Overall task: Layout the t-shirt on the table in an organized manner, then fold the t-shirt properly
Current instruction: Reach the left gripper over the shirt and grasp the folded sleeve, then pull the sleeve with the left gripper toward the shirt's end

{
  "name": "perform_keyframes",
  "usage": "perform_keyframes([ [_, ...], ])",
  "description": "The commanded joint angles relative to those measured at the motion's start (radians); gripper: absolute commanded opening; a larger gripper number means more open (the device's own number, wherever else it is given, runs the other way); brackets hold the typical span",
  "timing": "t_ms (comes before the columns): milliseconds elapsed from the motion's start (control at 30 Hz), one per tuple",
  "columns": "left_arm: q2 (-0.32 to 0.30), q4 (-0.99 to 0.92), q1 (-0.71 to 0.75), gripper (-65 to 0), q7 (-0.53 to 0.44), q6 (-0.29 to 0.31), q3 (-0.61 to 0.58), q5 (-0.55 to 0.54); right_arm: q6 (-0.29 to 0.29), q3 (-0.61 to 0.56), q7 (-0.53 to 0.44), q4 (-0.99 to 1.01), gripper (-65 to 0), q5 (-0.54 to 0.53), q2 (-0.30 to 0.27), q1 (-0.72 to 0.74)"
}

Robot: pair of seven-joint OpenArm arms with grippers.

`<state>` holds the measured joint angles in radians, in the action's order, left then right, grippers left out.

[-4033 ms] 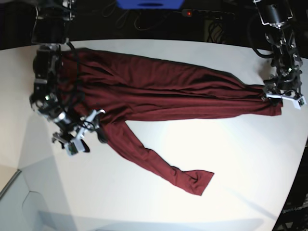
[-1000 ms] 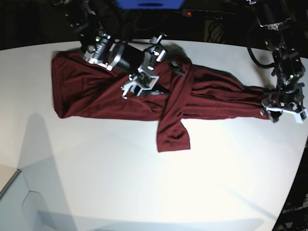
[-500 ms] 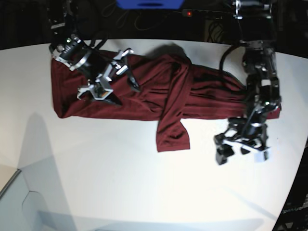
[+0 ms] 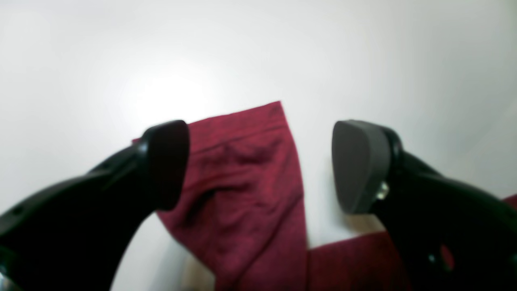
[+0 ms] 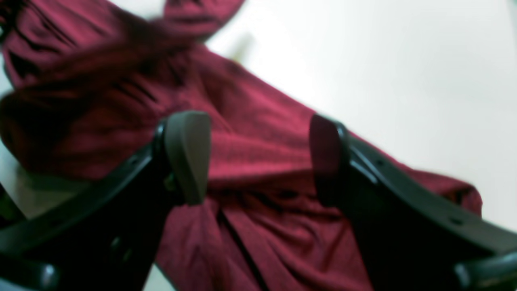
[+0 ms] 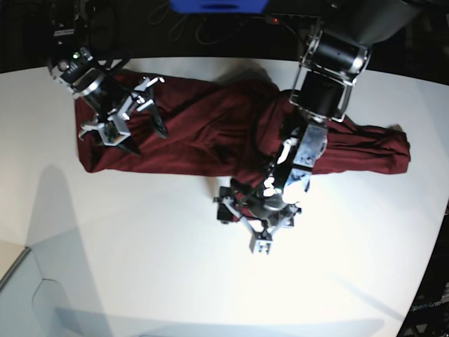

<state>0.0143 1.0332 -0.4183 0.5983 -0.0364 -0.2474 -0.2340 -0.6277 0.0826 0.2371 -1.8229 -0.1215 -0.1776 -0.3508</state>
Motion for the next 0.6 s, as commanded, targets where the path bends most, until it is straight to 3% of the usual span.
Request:
perform_keyframes([
  [0,0.002,-0.015,-0.037,-11.9,-0.022,-0.001,0.001,0.014,-0.001,0.006,-0.026,-0.019,-25.9,-0.016,-0.006,-0.011],
  [200,0.006,-0.135,-0.037,-12.0,-0.145,-0.001,-0.003,0.031,-0.001,0.006,-0.025,-0.016,-25.9,-0.016,-0.006,-0.015],
  [467,-0.004,-0.238,-0.037,-13.1,-0.168,-0.001,-0.088,0.031,-0.001,0.006,-0.023,-0.013,-25.9,-0.016,-0.006,-0.015],
  [500,-0.014,-0.239,-0.037,-15.5,-0.168,-0.001,-0.105,0.031,-0.001,0.006,-0.023,-0.013,-25.9,-0.016,-0.006,-0.015],
  [567,-0.023,-0.239,-0.037,-28.7,-0.169,-0.001,-0.131,0.031,-0.001,0.006,-0.023,-0.013,-25.9,-0.016,-0.006,-0.015],
])
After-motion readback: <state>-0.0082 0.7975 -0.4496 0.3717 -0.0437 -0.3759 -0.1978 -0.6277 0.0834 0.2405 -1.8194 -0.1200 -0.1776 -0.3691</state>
